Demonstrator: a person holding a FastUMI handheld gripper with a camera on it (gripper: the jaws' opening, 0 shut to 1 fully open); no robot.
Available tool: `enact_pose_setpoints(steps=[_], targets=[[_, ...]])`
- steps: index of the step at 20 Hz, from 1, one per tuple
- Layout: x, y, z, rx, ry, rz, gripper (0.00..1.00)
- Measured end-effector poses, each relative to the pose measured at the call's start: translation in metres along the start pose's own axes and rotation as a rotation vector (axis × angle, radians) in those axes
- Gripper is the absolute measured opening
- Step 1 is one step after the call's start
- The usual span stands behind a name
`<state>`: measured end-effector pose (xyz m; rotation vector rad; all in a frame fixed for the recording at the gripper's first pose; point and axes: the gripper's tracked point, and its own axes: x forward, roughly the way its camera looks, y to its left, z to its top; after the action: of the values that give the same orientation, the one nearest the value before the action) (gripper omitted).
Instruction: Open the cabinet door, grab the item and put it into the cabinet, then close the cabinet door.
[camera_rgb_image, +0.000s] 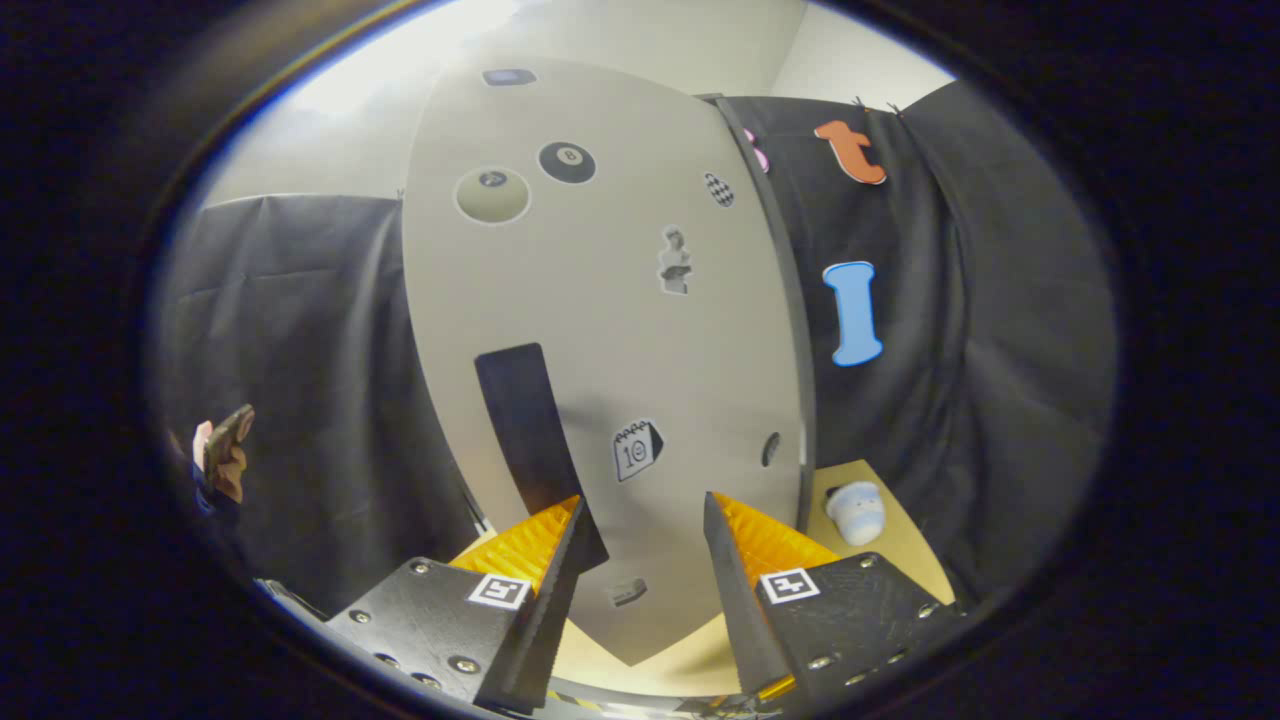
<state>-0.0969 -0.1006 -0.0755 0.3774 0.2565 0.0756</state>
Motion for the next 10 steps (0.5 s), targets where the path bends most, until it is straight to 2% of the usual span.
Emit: enact_pose_setpoints(steps=[10], targets=[[0.013,0.022,0.000,-0.015,0.009,0.085,0.69]])
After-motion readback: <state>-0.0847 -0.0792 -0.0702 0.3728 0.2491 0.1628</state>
